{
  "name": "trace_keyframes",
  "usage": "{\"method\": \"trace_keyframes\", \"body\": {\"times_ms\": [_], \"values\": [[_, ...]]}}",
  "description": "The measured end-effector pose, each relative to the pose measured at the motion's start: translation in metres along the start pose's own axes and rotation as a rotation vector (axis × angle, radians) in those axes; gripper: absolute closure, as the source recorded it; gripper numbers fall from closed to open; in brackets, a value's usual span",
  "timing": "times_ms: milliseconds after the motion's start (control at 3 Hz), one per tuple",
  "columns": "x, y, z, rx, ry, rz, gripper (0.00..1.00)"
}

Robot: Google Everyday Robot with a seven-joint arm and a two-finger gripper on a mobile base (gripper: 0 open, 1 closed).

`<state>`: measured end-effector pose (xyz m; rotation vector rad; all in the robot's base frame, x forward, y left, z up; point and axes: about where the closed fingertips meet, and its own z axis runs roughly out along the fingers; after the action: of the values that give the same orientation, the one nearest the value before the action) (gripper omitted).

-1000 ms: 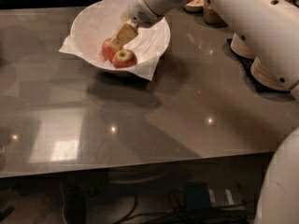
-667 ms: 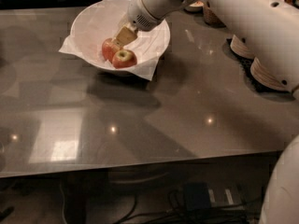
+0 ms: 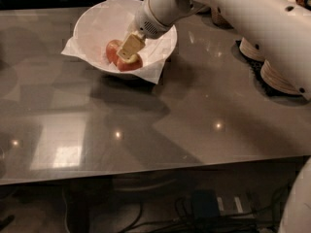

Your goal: Pick apple from white bowl

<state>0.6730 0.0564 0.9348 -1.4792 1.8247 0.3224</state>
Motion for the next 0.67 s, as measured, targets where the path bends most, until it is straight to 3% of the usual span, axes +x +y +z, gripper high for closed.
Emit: {"method": "trace_keyframes", "body": {"times_ms": [667], "values": [[0.0058,0.0007,0.0044,-0.008,0.009,0.013,0.40]]}}
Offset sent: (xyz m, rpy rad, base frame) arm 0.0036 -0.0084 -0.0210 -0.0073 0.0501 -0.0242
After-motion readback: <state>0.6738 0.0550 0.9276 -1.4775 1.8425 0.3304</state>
